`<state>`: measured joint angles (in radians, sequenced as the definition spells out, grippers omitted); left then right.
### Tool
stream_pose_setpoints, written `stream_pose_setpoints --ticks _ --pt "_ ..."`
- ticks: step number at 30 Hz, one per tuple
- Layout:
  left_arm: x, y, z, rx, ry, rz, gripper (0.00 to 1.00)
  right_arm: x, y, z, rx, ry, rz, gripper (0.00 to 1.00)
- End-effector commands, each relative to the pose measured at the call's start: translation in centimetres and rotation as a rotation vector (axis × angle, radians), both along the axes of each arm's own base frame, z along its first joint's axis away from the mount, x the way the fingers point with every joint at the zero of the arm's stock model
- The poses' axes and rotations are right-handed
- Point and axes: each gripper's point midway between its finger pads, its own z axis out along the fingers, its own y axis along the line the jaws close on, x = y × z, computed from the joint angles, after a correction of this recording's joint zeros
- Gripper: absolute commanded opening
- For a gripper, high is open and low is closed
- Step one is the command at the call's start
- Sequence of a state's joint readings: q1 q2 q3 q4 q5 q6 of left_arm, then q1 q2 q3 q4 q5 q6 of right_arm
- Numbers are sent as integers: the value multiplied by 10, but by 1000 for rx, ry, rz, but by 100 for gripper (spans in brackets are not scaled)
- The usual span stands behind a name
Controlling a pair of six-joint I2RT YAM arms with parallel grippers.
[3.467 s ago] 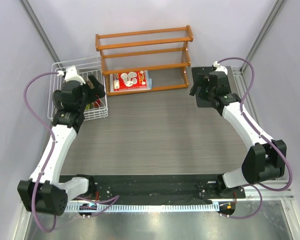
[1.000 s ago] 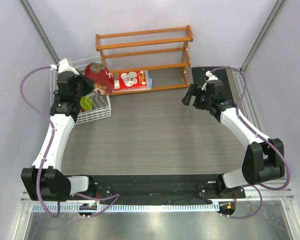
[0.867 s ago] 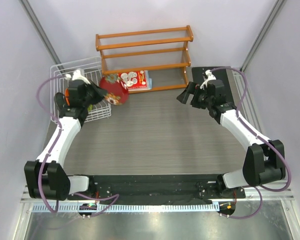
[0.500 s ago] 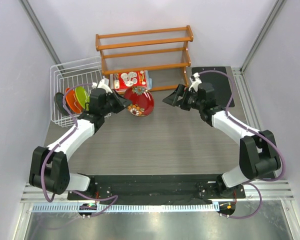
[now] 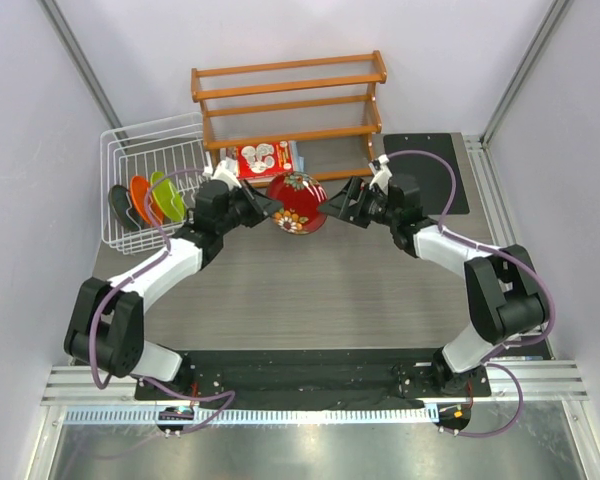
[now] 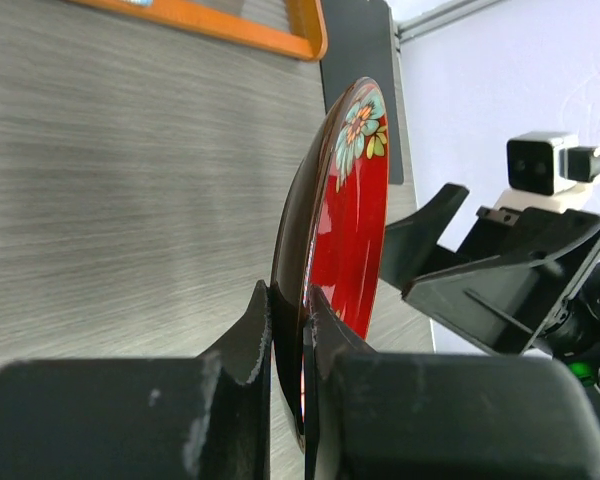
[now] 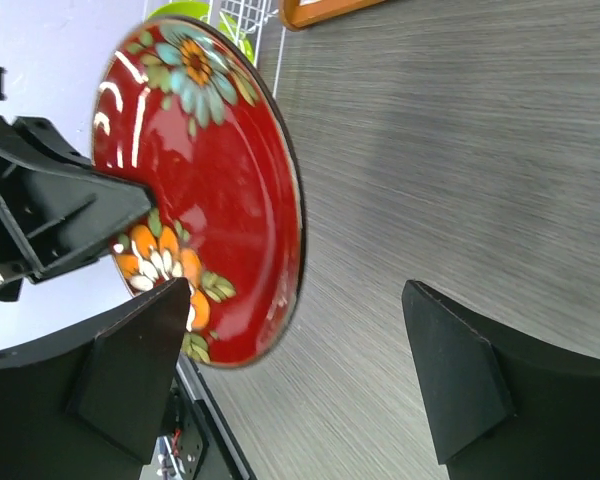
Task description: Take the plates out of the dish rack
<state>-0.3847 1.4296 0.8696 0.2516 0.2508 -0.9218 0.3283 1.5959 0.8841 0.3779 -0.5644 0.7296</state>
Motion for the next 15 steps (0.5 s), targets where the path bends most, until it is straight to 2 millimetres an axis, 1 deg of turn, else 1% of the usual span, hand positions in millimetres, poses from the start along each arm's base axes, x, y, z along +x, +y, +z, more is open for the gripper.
stream_pose_setpoints --ticks 1,2,3,4,5,7,8,10,11,12,13,14,15 --pt "1 -16 38 -93 -118 -32 0 0 13 2 69 -21 49 91" --pt "0 -18 38 -96 -122 -35 0 3 16 5 83 -29 58 90" --pt "-2 -21 37 -97 -119 -42 0 3 18 3 98 -11 60 90" --pt "-3 -23 35 -96 -114 -51 0 4 21 7 120 -29 74 89" --pt "-3 -25 36 -99 -116 -54 0 5 23 1 126 -16 79 83" --pt "-6 -28 35 -100 -113 -64 0 6 23 -1 130 -10 81 70" --pt "-6 -29 35 -101 -110 -65 0 7 24 -3 129 -7 87 42" --pt "-7 -28 35 -99 -114 -66 0 4 24 -3 124 -15 94 23" --pt "-8 -28 35 -96 -116 -67 0 5 22 -1 115 -25 83 1" --pt "-8 -27 34 -91 -116 -62 0 5 20 -2 99 -28 70 1" --pt "-8 -25 33 -80 -115 -59 0 3 16 -7 68 -24 59 1" --pt "-8 -25 33 -77 -118 -62 0 6 11 -9 43 -27 21 1" --pt "-8 -25 33 -73 -119 -58 1 6 7 -1 26 -51 4 1"
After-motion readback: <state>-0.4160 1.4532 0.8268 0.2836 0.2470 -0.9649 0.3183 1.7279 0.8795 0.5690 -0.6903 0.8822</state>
